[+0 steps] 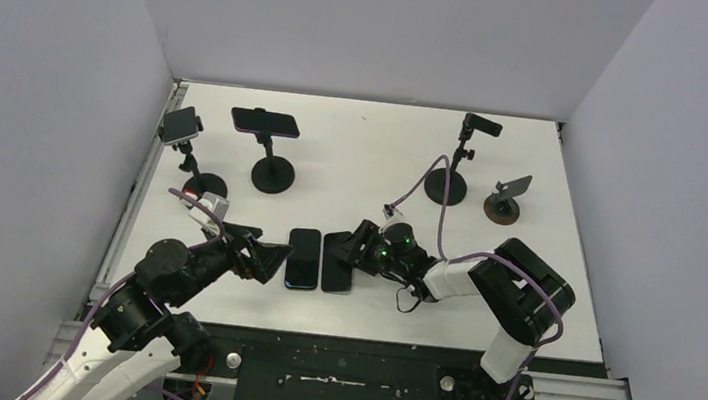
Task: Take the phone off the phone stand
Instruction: Place the phone at the center of the board.
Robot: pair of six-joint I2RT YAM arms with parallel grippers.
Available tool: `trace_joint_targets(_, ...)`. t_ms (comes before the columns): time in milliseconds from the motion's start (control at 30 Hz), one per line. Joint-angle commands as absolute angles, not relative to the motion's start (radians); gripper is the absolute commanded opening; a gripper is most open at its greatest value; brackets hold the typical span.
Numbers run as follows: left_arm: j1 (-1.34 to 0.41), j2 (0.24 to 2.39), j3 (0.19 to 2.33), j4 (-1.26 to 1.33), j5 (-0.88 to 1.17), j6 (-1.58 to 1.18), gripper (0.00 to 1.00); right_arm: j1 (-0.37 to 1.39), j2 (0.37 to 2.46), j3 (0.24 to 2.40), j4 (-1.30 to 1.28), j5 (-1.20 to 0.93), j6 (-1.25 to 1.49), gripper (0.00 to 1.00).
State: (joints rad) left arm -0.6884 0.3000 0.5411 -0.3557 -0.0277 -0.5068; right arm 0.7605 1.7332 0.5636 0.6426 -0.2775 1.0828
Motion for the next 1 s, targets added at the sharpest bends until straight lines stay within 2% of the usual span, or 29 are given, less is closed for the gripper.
trace_joint_targets(0,-0.69,0.299,0.546,-0.314,-0.017,-0.485,0.94,0.753,1.695,0.534,0.576,-0.204,1.039,0.57)
trace_joint_targets(133,-0.69,0.301,0.546,-0.314,-0.017,-0.486,0.94,0.747,1.659,0.518,0.526,-0.175,1.03,0.61)
trace_joint_targets(567,-0.69,0.302,0.558,-0.341,-0.093,-0.501,0.96,0.71,1.473,0.386,0.434,-0.141,1.009,0.64)
trace_joint_targets(800,-0.69,0.452,0.785,-0.381,-0.372,-0.606,0.97,0.816,1.173,0.499,0.15,0.044,0.804,0.64)
trace_joint_targets(967,-0.689,0.653,1.013,-0.498,-0.61,-0.568,0.97,0.881,1.077,0.631,-0.053,0.153,0.661,0.64)
